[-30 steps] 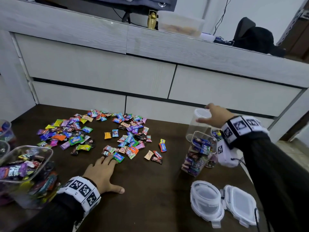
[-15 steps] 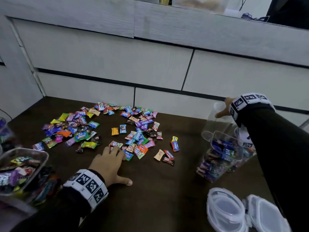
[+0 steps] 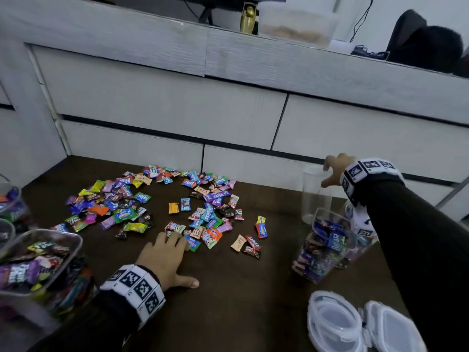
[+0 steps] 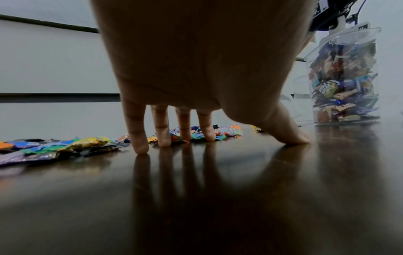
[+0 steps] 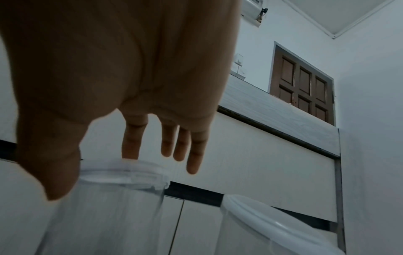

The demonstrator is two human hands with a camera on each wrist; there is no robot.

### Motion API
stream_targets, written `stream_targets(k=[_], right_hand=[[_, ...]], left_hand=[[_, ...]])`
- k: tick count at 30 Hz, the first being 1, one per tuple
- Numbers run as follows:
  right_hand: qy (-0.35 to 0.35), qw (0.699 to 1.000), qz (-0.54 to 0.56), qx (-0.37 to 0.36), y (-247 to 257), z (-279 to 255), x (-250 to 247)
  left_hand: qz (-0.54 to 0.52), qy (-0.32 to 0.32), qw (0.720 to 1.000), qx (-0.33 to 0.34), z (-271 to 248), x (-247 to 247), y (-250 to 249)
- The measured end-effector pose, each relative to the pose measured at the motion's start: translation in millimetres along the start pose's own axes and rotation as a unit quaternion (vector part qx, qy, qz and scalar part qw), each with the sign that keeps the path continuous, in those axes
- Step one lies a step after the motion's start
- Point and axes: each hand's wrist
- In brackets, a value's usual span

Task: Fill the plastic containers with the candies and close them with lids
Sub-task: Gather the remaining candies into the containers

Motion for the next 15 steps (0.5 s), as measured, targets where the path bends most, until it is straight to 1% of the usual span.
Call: stream_targets(k=[1, 3, 5, 8, 11, 15], right_hand=[[0.003, 1.0, -0.004, 0.005, 2, 0, 0], [0.044, 0.999, -0.01, 0.011, 7, -1, 0], [0.067, 0.998, 0.001, 0.009, 9, 0, 2], [0.051, 0.998, 0.032, 0.008, 7, -1, 6], [0.019, 0.997, 0.068, -0.011, 7, -2, 9], [0.003, 0.997, 0.078, -0.025, 3, -10, 0]], left_hand=[[0.0, -0.001, 1.0, -0.001, -1, 0, 0], [-0.001, -0.004, 1.0, -0.004, -1, 1, 0], [0.0, -0.006, 1.0, -0.003, 0, 1, 0], [0.003, -0.009, 1.0, -0.002, 1, 2, 1], [0.008, -0.011, 1.0, -0.003, 2, 3, 2], [0.006, -0.009, 1.0, -0.003, 1, 3, 1]])
Point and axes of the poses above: each hand's wrist, its own z-axis towards the middle knuckle, its own x-axis out of the palm, y = z × x, and after that the axes turned 15 degrees about y, right-handed
